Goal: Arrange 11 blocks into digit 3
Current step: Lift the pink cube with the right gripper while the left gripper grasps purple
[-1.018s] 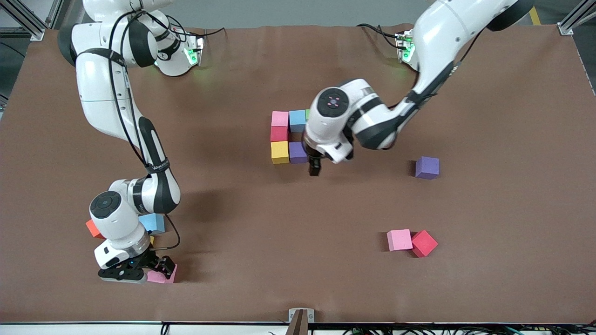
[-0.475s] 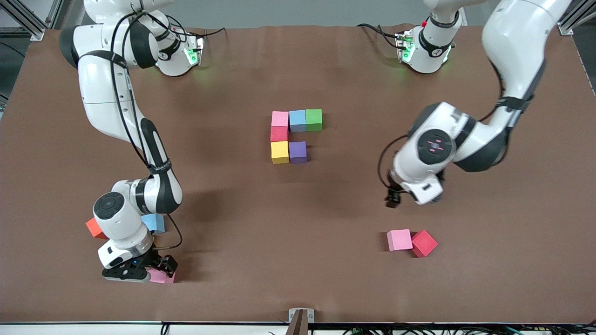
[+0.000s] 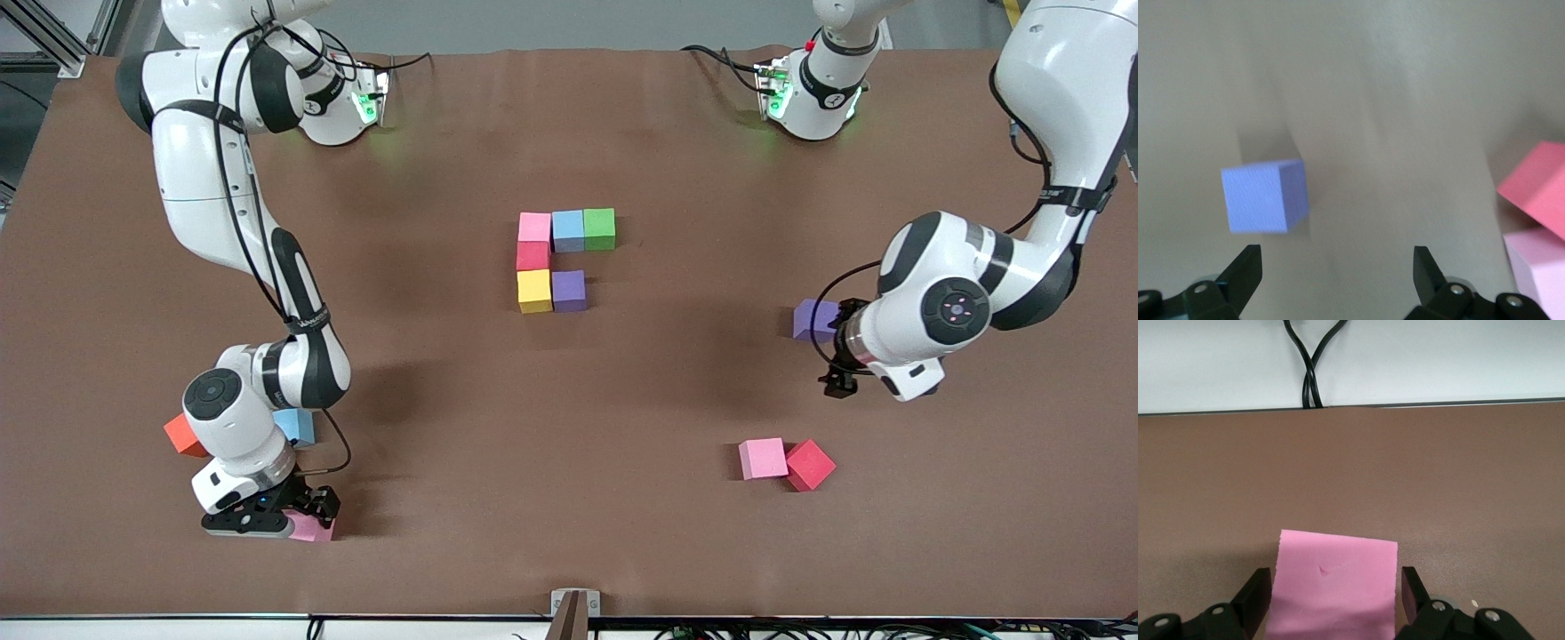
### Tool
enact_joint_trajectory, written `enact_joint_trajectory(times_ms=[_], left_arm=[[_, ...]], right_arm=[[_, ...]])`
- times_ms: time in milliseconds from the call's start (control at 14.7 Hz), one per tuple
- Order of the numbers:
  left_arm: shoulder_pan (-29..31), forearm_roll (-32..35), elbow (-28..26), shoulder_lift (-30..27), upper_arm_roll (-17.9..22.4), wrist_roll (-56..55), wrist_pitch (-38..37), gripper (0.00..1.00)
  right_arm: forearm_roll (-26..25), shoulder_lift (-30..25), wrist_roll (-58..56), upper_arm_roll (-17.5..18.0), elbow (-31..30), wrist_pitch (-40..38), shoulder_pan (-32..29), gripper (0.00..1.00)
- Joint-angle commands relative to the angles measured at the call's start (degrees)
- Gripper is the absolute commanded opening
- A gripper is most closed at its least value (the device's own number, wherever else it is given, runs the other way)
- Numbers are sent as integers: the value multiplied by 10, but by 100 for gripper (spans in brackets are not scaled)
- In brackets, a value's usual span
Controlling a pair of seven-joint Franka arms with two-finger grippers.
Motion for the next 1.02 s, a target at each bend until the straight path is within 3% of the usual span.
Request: enact_joint_trajectory(times_ms=[0, 68, 136, 271, 679, 950], left_arm=[[39, 10, -71, -28, -11, 18, 54, 100], [52, 10, -84, -25, -11, 18, 70, 100], [61, 10, -99, -24, -11, 18, 86, 100], [95, 10, -145, -28, -12, 18, 141, 100], [98, 9, -191, -51, -12, 5, 159, 100], [98, 9, -206, -64, -18, 3, 154, 100]], right_arm=[[-6, 8, -4, 0, 13, -1, 1, 77], [-6, 8, -7, 0, 12, -1, 1, 74], [-6, 8, -19, 0, 12, -1, 1, 52], [-5, 8, -28, 1, 10, -1, 0, 41], [3, -10, -24, 1, 6, -17, 22, 17], [6, -60, -24, 5, 7, -157, 45, 11]])
